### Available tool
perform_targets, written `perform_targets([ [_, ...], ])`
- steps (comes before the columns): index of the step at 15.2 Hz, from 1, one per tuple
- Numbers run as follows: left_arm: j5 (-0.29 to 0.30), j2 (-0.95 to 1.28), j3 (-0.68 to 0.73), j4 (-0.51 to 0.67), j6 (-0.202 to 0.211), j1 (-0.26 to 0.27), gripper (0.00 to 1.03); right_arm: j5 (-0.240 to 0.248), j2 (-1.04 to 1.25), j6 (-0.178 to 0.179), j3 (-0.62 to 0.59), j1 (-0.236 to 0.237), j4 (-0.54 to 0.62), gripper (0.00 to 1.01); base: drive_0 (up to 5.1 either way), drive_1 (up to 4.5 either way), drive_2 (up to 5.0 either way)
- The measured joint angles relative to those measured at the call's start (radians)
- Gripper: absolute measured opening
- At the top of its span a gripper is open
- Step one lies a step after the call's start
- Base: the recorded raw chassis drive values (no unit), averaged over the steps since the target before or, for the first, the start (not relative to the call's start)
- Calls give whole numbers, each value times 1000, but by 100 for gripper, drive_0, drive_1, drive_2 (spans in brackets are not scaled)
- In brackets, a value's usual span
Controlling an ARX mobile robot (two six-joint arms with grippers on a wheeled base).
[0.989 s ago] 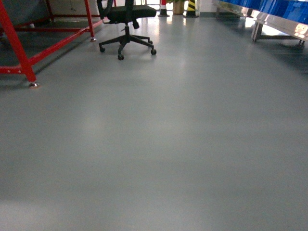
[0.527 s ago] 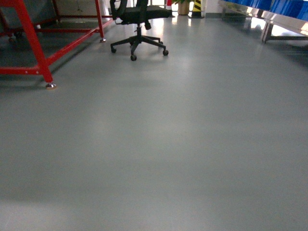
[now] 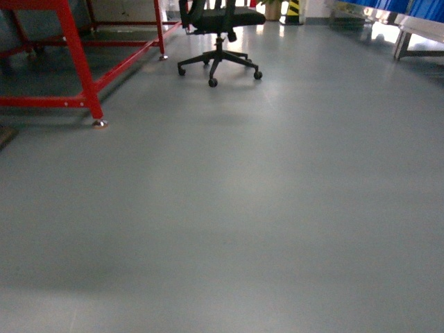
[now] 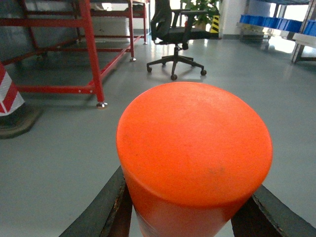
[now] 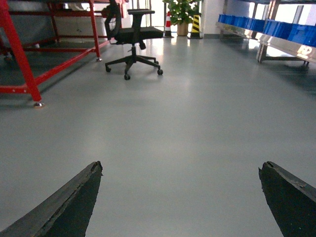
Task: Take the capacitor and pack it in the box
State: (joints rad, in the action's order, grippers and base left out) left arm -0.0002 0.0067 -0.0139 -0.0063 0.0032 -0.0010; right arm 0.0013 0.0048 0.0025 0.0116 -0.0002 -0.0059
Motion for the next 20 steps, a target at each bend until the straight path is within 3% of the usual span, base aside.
perform_targets([
  [20, -3, 0, 0, 0, 0, 0, 44, -2, 0, 0, 0, 0, 2, 98, -505, 236, 236],
])
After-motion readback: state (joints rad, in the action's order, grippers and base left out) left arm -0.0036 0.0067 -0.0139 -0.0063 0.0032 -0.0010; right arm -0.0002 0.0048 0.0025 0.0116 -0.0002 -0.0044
